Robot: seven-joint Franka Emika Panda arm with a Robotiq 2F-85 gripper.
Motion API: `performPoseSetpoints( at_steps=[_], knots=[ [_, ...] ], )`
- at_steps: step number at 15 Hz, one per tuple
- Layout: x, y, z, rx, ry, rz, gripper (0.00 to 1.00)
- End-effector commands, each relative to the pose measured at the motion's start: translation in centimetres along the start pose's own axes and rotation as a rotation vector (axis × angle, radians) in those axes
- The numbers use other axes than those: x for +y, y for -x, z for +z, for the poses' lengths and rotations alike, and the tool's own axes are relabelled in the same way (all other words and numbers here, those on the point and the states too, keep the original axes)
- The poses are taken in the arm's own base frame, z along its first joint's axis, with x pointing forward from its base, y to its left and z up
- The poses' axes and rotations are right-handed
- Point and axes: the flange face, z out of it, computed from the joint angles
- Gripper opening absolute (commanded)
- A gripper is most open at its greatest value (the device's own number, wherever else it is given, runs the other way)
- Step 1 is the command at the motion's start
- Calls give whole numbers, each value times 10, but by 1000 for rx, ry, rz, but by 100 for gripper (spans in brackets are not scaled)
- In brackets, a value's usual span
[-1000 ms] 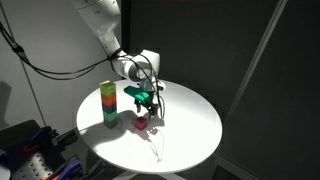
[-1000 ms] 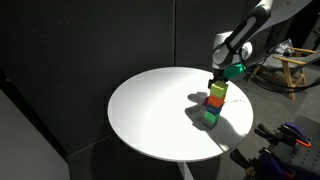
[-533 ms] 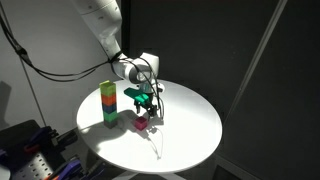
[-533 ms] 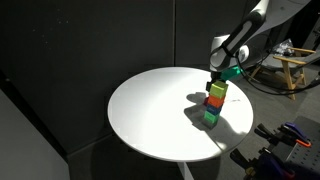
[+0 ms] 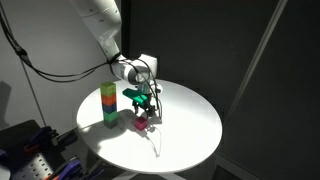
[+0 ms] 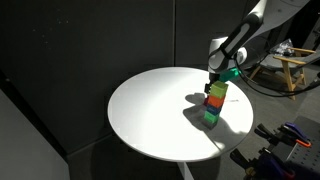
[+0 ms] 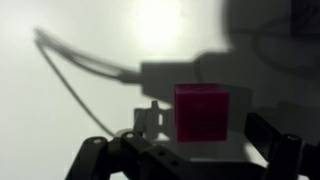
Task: Put the maroon toy block on top of the stacked toy blocks
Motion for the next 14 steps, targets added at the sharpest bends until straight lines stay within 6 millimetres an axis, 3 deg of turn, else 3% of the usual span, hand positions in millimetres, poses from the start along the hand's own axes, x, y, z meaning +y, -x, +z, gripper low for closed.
performPoseSetpoints(
  at_steps=[1,14],
  knots=[
    [-2,-6,3,14,1,8,100],
    [-3,-12,14,17,3,8,100]
  ],
)
